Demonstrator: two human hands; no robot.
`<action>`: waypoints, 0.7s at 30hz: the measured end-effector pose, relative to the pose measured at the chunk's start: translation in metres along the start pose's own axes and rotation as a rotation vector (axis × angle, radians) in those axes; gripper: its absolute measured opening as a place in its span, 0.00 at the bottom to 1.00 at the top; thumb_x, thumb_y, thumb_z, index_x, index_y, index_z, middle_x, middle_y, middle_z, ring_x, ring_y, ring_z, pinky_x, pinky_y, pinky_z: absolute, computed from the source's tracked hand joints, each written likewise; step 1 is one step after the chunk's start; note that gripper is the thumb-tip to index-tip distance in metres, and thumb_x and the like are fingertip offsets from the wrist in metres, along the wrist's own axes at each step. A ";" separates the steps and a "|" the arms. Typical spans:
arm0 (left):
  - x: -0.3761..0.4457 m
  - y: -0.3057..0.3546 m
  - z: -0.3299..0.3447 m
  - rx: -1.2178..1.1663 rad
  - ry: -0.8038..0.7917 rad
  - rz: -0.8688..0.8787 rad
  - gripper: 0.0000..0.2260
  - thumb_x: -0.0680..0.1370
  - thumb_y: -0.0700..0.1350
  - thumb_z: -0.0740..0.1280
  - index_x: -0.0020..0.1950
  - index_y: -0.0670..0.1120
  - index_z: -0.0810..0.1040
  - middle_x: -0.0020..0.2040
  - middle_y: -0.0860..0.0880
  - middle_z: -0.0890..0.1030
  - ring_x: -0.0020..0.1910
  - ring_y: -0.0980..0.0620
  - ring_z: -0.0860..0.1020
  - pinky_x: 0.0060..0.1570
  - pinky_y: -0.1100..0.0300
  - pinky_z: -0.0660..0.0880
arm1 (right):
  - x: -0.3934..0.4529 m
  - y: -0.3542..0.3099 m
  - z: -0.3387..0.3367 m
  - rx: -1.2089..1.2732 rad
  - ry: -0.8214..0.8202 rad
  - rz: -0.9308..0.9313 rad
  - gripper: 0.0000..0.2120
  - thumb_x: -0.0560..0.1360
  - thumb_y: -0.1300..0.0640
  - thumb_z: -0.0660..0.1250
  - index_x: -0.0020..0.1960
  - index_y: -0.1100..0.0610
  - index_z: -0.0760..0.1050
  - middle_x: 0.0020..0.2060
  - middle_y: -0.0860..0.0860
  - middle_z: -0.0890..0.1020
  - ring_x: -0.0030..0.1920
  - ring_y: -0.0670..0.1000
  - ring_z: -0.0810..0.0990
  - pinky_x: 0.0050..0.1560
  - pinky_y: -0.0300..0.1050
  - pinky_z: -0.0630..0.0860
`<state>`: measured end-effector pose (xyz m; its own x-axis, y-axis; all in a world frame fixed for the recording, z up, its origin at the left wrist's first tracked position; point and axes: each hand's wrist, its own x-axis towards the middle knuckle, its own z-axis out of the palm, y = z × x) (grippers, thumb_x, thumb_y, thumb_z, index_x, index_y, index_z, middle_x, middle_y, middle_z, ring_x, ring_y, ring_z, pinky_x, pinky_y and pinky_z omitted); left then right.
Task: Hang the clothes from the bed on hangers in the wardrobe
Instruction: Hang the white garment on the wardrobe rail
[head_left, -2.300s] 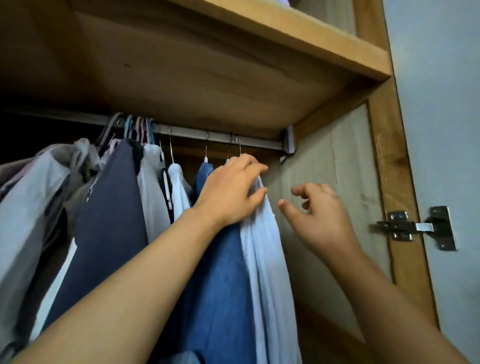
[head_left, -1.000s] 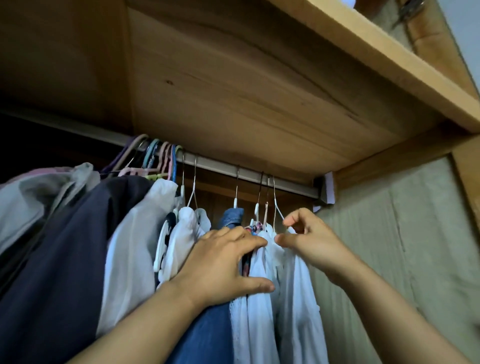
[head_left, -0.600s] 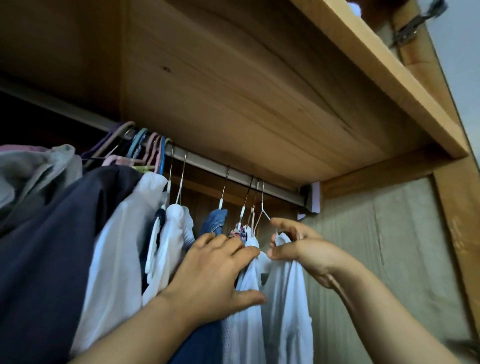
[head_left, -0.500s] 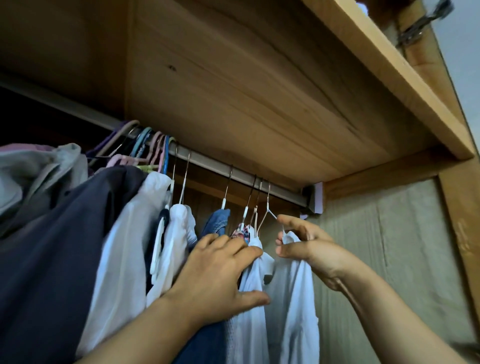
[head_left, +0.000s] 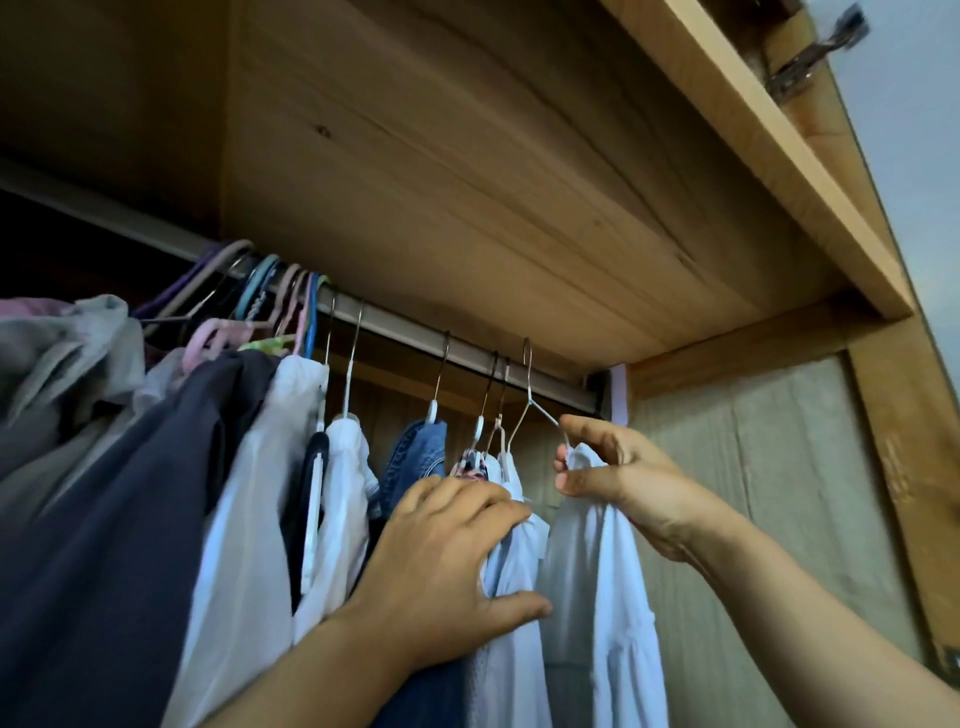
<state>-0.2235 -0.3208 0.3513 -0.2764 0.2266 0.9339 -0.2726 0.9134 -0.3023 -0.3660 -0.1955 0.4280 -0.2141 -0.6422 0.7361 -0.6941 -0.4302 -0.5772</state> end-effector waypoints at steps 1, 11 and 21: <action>0.001 0.000 0.000 -0.005 0.001 0.000 0.28 0.66 0.72 0.60 0.57 0.56 0.78 0.52 0.61 0.78 0.52 0.60 0.72 0.56 0.58 0.69 | -0.002 0.000 0.000 -0.003 0.003 0.002 0.40 0.60 0.65 0.73 0.70 0.59 0.64 0.55 0.51 0.73 0.56 0.49 0.73 0.52 0.40 0.72; 0.001 0.001 -0.001 -0.049 0.055 -0.017 0.29 0.66 0.72 0.60 0.57 0.56 0.79 0.52 0.60 0.80 0.52 0.59 0.74 0.55 0.58 0.70 | -0.005 0.002 -0.010 -0.063 0.033 0.040 0.36 0.65 0.70 0.73 0.71 0.60 0.64 0.51 0.50 0.75 0.53 0.47 0.75 0.52 0.38 0.72; 0.000 0.017 -0.016 0.102 0.062 0.050 0.26 0.70 0.65 0.61 0.56 0.48 0.80 0.52 0.52 0.81 0.51 0.51 0.78 0.58 0.58 0.63 | -0.113 -0.020 -0.045 -0.125 0.092 -0.023 0.38 0.60 0.61 0.72 0.69 0.51 0.67 0.56 0.50 0.79 0.54 0.37 0.77 0.49 0.28 0.73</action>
<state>-0.2130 -0.2999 0.3490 -0.2353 0.2942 0.9263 -0.3527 0.8622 -0.3635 -0.3586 -0.0861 0.3723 -0.2549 -0.5698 0.7813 -0.7786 -0.3582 -0.5152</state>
